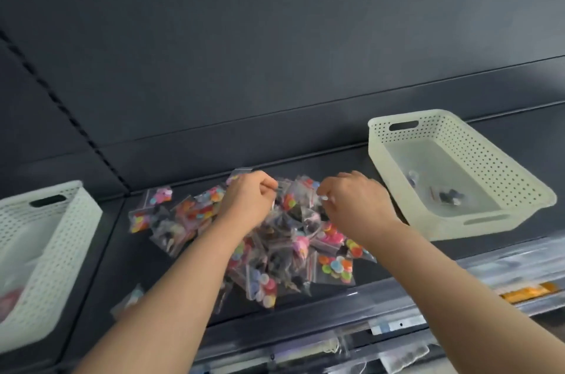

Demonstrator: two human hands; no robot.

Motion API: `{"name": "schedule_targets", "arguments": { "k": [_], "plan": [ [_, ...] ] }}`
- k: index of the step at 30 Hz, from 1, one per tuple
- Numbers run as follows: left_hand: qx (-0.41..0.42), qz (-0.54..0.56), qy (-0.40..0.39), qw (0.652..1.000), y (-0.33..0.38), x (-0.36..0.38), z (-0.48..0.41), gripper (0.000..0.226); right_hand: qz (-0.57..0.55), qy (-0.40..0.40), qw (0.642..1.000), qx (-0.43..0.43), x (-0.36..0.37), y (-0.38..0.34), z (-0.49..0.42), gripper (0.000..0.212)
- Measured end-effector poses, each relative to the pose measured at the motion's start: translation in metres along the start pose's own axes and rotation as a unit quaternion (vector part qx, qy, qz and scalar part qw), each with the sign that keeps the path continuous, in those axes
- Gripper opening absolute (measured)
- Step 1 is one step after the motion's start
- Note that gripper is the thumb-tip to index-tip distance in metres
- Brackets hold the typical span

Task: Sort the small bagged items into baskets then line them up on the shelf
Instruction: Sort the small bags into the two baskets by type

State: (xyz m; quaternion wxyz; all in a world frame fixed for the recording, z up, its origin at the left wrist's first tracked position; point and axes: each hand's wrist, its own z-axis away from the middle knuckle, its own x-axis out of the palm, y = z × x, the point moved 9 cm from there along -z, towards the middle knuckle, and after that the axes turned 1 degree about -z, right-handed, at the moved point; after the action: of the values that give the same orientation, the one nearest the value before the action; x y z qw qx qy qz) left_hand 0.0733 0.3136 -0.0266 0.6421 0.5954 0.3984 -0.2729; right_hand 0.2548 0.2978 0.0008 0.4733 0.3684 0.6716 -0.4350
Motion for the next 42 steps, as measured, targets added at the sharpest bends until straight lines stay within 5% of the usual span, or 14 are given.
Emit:
{"name": "schedule_targets", "arguments": {
  "k": [7,11,17,21,26,31,37,42],
  "plan": [
    [-0.010,-0.081,-0.189,0.979,-0.066,0.007,0.041,0.038,-0.010,-0.113,0.993,-0.014,0.065,-0.044,0.000,0.033],
    [-0.009,-0.143,-0.107,0.984,-0.069,-0.009,0.035,0.035,-0.095,-0.105,0.990,-0.011,0.068,-0.053,-0.001,0.026],
    [0.046,-0.071,-0.031,0.996,-0.029,-0.015,0.022,0.010,-0.053,0.064,0.992,0.099,0.030,-0.014,-0.006,0.026],
    [0.083,-0.138,-0.069,0.985,-0.019,0.011,0.021,0.026,-0.052,0.038,0.993,0.101,0.032,-0.004,-0.007,0.026],
    [0.048,-0.170,-0.023,0.984,-0.032,0.013,0.016,0.053,-0.081,-0.078,0.993,0.016,0.056,-0.022,-0.005,0.012],
    [0.059,-0.175,-0.015,0.983,-0.028,0.011,0.020,0.027,-0.024,-0.093,0.995,-0.011,0.063,-0.028,-0.005,0.011],
    [0.031,-0.012,0.049,0.998,-0.021,-0.014,0.022,0.014,-0.133,0.146,0.978,0.072,-0.006,0.001,-0.005,0.010],
    [0.050,0.048,0.012,0.998,0.012,0.004,0.016,0.019,-0.055,0.242,0.948,0.197,-0.066,0.072,0.011,0.018]
  ]
}}
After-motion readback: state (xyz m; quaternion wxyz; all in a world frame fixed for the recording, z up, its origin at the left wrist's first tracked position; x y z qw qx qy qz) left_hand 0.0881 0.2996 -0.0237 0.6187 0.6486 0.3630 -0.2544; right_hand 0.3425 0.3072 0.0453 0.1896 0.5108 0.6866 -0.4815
